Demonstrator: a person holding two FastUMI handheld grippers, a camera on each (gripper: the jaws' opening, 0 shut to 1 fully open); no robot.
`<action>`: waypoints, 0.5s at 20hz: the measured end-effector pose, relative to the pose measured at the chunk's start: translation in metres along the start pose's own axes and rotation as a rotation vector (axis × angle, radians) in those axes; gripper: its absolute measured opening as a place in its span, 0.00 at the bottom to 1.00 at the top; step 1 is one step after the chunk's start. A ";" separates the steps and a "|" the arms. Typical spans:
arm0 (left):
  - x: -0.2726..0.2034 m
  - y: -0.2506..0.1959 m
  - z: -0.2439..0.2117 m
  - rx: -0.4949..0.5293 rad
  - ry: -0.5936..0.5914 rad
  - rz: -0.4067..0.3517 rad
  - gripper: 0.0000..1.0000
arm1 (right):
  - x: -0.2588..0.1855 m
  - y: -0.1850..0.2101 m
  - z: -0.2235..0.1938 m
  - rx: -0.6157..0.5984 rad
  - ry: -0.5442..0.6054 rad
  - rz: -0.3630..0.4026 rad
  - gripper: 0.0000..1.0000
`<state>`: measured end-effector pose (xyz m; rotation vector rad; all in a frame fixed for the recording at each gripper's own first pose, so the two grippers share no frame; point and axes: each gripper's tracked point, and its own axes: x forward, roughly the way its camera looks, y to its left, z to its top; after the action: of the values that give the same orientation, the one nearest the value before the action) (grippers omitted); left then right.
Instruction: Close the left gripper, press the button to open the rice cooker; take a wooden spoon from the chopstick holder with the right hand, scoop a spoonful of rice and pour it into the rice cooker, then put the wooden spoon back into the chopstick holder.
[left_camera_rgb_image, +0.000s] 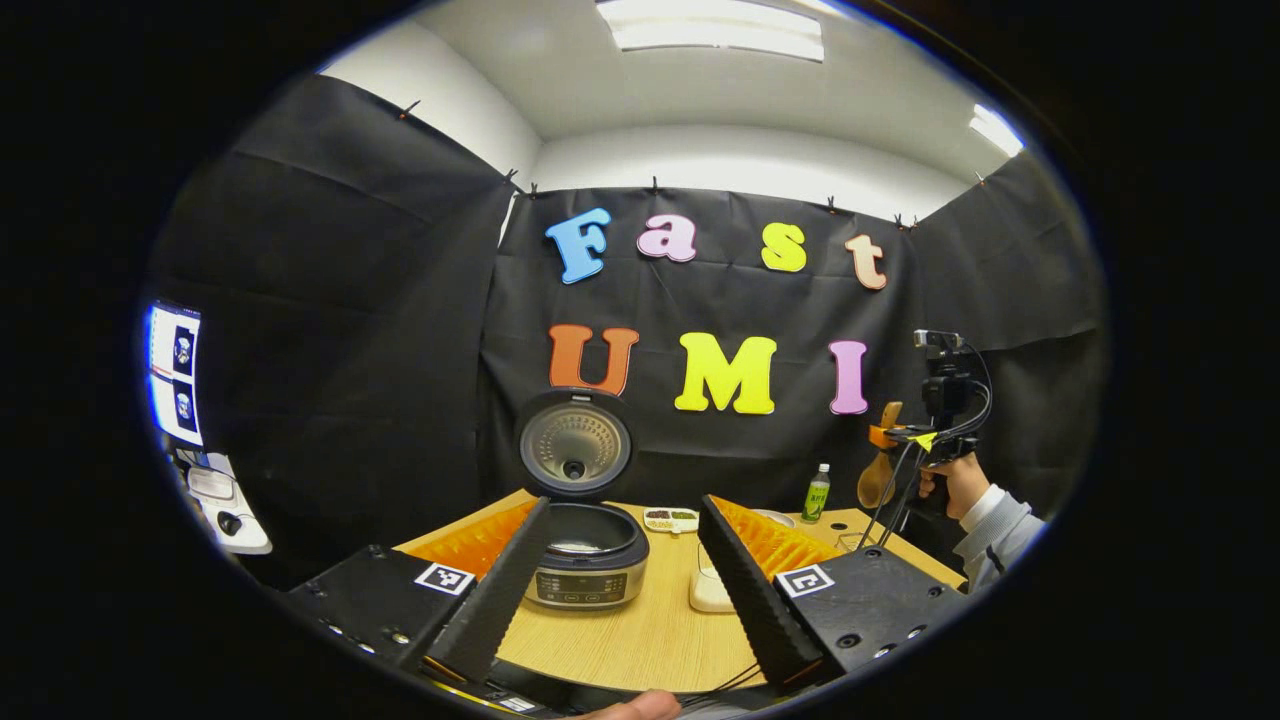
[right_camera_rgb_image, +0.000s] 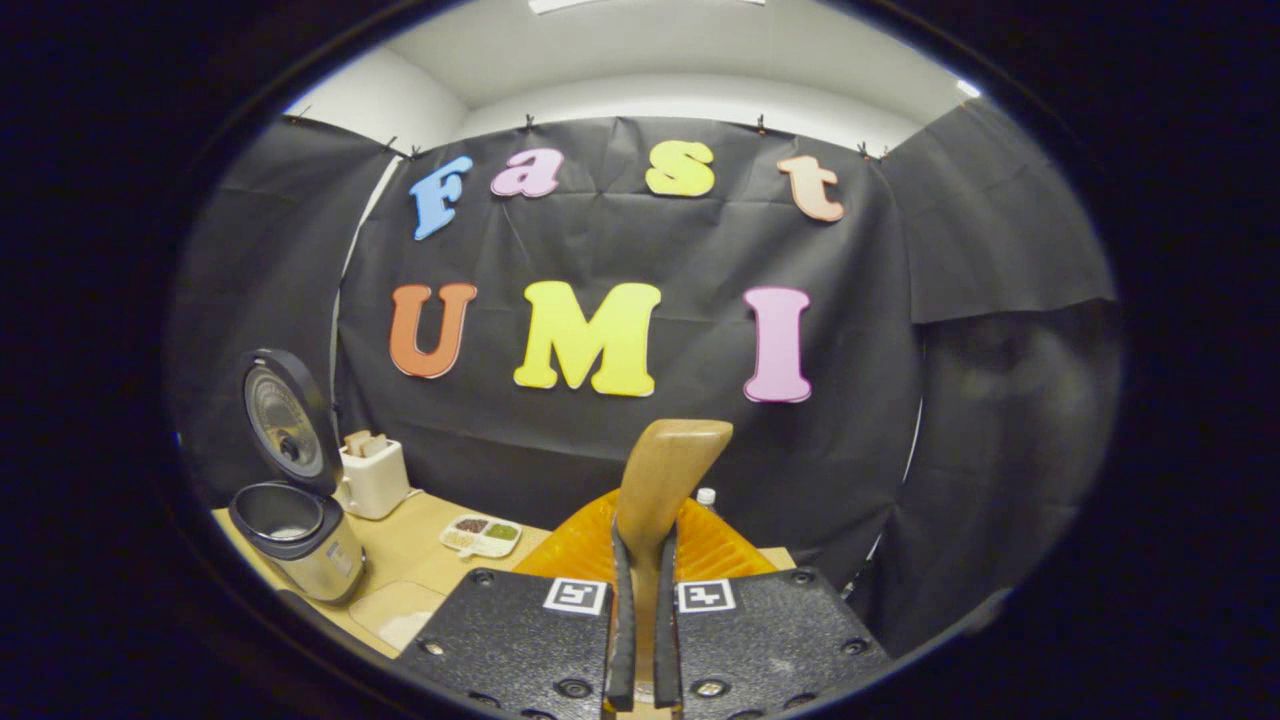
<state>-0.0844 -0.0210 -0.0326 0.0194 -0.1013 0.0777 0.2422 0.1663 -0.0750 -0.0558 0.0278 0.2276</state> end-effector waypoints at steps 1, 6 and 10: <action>0.005 -0.003 0.004 0.004 -0.006 -0.001 0.94 | 0.004 -0.008 -0.006 0.004 0.010 -0.009 0.13; 0.032 -0.015 0.011 0.008 -0.012 -0.013 0.94 | 0.015 -0.015 -0.041 0.067 0.097 0.022 0.14; 0.068 -0.024 0.011 0.016 0.011 -0.020 0.94 | 0.022 -0.023 -0.062 0.087 0.126 0.010 0.14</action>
<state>-0.0160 -0.0398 -0.0146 0.0364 -0.0898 0.0582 0.2678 0.1454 -0.1360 0.0165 0.1632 0.2324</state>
